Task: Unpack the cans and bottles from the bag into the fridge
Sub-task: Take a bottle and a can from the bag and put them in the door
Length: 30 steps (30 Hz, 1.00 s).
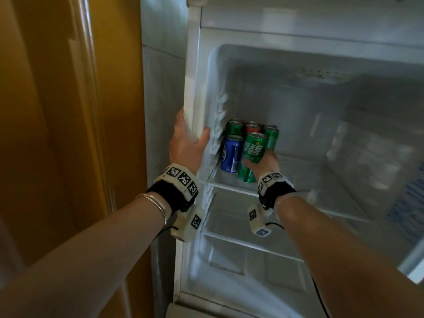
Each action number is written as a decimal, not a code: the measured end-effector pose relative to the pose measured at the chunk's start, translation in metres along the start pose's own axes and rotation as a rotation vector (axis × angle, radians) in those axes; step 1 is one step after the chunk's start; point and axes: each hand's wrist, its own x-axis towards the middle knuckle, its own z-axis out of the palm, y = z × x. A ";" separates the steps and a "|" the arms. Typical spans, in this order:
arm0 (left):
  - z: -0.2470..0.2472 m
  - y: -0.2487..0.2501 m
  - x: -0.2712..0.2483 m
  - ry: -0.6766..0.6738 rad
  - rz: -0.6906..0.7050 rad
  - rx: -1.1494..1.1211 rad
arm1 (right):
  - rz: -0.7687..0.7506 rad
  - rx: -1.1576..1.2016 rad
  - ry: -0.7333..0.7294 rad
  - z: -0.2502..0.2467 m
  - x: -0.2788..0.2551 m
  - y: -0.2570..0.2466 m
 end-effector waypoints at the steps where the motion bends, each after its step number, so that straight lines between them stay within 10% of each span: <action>1: 0.000 0.000 0.000 -0.004 -0.007 -0.005 | 0.000 -0.016 0.008 0.001 0.001 0.001; 30: -0.001 0.009 -0.003 -0.005 -0.031 0.083 | 0.071 -0.323 -0.134 -0.001 -0.022 0.003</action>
